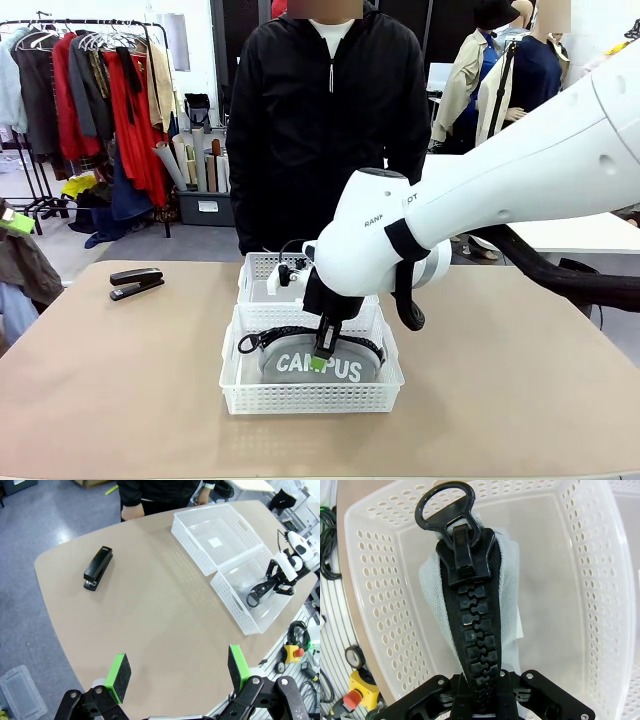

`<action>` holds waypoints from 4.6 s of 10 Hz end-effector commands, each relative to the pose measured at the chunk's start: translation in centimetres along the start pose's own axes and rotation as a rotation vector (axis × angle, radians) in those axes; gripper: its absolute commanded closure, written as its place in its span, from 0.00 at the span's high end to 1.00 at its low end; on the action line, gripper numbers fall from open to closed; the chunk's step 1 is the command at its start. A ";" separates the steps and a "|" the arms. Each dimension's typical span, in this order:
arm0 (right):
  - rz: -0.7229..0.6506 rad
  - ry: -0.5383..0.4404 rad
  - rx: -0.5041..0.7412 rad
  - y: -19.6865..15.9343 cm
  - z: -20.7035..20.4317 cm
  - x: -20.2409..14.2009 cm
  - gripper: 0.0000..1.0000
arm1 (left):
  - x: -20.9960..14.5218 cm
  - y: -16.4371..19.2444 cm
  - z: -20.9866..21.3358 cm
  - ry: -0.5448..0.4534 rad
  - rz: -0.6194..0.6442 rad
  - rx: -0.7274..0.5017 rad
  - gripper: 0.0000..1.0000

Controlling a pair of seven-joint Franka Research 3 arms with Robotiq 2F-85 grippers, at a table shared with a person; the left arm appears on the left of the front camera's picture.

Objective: Distribute items into two baskets.
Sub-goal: Place the picked Pencil pouch into the Organizing basket as instructed by the person, then pick up the Stapler that the person points to.

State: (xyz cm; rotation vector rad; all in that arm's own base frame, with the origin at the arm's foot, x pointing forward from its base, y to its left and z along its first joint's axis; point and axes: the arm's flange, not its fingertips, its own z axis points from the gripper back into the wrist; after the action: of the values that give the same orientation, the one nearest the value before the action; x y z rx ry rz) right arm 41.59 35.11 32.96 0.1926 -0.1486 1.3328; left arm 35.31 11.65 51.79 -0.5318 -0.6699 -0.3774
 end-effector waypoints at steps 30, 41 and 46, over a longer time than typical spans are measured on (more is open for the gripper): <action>-0.028 -0.036 -0.108 2.3 9.7 -2.8 0.98 | 0.0 -0.1 0.1 -0.004 -0.003 -0.003 1.00; -0.186 -0.123 -0.169 -3.8 21.6 -9.9 0.98 | 0.0 -0.1 0.1 -0.004 -0.003 -0.003 1.00; -0.401 -0.220 -0.265 -5.0 28.4 -20.9 0.98 | 0.0 -0.1 0.1 -0.004 -0.003 -0.003 1.00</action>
State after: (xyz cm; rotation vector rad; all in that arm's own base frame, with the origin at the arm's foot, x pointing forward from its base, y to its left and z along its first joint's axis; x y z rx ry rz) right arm 42.52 9.43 56.08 0.1302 -0.4276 0.9154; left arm 35.31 11.63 51.80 -0.5301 -0.6692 -0.3776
